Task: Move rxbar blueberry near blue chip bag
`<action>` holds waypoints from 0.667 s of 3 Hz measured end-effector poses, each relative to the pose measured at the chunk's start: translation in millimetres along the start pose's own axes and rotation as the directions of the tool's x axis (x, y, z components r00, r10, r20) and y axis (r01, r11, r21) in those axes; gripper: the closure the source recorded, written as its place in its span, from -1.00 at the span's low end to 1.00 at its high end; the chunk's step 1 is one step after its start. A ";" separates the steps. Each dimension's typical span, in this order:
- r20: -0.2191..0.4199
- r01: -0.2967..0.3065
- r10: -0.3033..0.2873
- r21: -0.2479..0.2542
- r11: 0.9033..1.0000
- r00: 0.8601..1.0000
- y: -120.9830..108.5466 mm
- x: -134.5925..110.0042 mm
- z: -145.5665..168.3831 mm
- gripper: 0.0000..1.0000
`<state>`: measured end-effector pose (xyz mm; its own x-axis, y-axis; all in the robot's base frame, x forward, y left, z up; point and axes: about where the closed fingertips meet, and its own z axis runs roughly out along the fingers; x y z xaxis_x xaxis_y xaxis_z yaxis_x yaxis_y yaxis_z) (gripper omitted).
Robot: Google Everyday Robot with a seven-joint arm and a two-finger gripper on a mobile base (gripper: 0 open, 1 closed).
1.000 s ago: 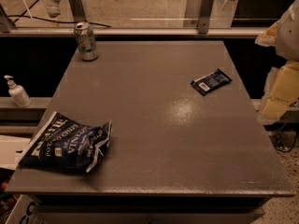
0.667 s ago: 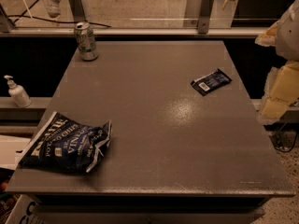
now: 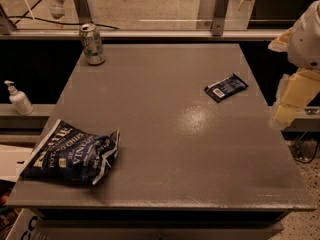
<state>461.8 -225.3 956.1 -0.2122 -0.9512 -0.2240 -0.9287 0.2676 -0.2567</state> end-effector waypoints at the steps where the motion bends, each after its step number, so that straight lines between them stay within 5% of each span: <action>1: 0.043 0.005 -0.006 0.029 1.000 0.999 -29.5 12.3 36.9 -1.00; 2: 0.057 -0.025 0.020 0.074 0.997 0.998 -66.2 23.6 67.4 -1.00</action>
Offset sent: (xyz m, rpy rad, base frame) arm 0.1309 -0.0537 -0.0798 0.0577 -0.1364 -0.0769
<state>538.8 -255.2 904.4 -0.2133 -0.9353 -0.2824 -0.8981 0.3015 -0.3201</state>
